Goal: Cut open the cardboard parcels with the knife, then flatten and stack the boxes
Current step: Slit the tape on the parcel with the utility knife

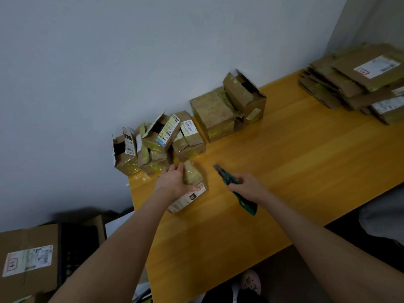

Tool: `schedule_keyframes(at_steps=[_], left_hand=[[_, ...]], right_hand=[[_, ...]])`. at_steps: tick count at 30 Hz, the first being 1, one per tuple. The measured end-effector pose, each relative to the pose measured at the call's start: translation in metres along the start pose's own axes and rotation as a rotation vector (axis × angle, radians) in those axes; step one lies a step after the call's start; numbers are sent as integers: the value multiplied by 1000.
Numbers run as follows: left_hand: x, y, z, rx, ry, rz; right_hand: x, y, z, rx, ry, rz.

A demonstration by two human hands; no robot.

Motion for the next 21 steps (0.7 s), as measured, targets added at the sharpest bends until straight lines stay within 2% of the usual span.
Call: schedule_keyframes(at_steps=[2,4,9,11,13,17,19,21], left_hand=[[-12,-2,0,40,81,182],[-18,-10,1,58,119,315],[-2,-44,6,-94,-114,566],[-6,-49,8,-97,-128,644],[-6,-53,9,-98,-107,656],[2,-50,11,-106,-83,618],[2,-47,12,-119,-77,603],[-1,-43,12,-143,-80,619]], right_hand=[[13,7,-7,109,-70,46],[22,7,-20,145,-136,136],[46,3,-45,156,-340,199],[38,9,-46,213,-367,372],[15,10,-46,271,-297,480],[-34,-19,-53,160,-87,317],[-38,-11,-48,252,-128,346],[-19,2,-42,312,-286,391]])
Point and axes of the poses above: each hand's wrist, its own z-axis away from the middle knuckle, its own y-axis out of the back of the hand, x = y × z, the point moved 9 cm from there along -z, towards the middle knuckle, and after that the axes turned 13 degrees about -x, right-handed, at the moved point
